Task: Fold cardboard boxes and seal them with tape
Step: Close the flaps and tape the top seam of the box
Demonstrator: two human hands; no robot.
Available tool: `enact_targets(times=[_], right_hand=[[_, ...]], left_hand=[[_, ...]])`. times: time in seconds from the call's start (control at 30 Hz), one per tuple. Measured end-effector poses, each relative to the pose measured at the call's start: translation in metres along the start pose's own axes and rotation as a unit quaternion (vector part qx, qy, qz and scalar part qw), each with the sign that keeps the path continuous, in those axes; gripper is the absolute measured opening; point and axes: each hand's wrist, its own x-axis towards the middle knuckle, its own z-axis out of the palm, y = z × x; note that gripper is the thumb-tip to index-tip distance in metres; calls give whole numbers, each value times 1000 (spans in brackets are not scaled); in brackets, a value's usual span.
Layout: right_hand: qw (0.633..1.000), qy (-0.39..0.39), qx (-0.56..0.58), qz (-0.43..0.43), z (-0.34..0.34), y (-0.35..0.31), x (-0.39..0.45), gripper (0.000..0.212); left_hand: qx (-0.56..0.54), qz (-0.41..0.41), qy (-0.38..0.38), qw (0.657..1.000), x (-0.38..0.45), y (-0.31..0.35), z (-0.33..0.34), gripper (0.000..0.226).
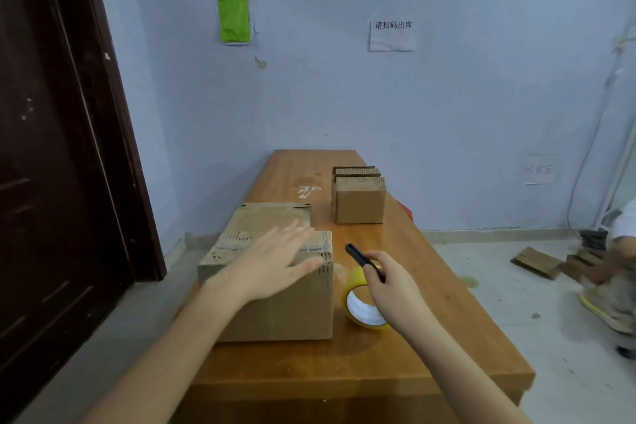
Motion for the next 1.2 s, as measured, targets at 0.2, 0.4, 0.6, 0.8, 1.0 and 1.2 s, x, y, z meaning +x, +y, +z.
enact_targets(times=[0.2,0.4,0.6,0.8,1.0,1.2], right_hand=[[1000,-12,27,0,0,1,-1,33],[1000,-9,-2,0,5,8,2,33],[999,36,-31,2,9,13,7,30],[998,35,-59,-4,17,10,9,30],[999,11,-43,-25,11,10,3,37],[999,-6,-29,-27,6,4,-12,38]], left_hand=[[47,2,13,999,31,3,31,87],[57,9,5,998,25,0,31,115],[68,10,-2,998,29,-2,32,102],[69,22,-1,997,31,-4,33,93],[71,28,4,997,32,-5,35,95],[69,23,12,997,33,-4,36,97]])
